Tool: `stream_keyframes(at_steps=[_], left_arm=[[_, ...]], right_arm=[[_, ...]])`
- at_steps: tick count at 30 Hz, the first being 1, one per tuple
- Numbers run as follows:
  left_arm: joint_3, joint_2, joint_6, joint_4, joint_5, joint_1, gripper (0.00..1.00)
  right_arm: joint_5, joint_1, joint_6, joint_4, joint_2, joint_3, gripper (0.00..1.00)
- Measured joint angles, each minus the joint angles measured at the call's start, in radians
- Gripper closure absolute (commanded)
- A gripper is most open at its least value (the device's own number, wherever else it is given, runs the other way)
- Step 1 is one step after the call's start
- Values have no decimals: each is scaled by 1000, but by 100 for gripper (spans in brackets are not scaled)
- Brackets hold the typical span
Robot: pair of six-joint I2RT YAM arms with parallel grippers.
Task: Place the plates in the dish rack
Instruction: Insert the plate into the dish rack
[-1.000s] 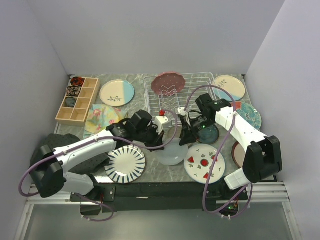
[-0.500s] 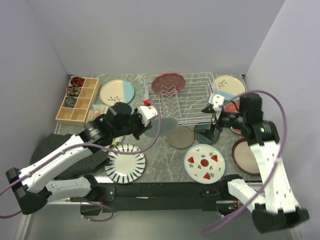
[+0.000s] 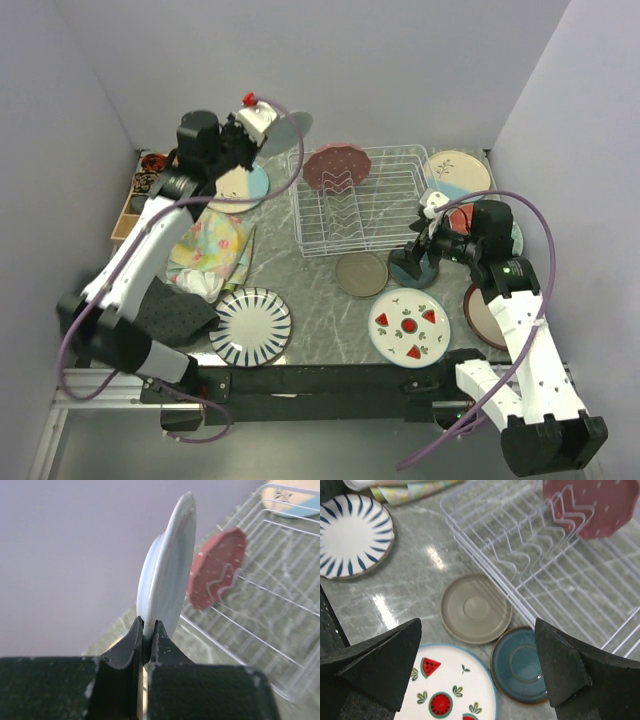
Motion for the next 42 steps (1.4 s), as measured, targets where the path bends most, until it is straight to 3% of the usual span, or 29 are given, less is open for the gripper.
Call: stream_keyframes(at_steps=[8, 14, 27, 42], left_arm=[[415, 467, 23, 36, 219, 129, 99], [626, 704, 37, 31, 322, 168, 99], [655, 866, 32, 77, 529, 168, 99], [683, 932, -11, 135, 595, 151, 99]], right_arm=[[42, -21, -30, -10, 80, -17, 0], [53, -52, -54, -43, 200, 3, 0], [45, -116, -67, -75, 233, 11, 0], [19, -116, -71, -88, 233, 18, 0]])
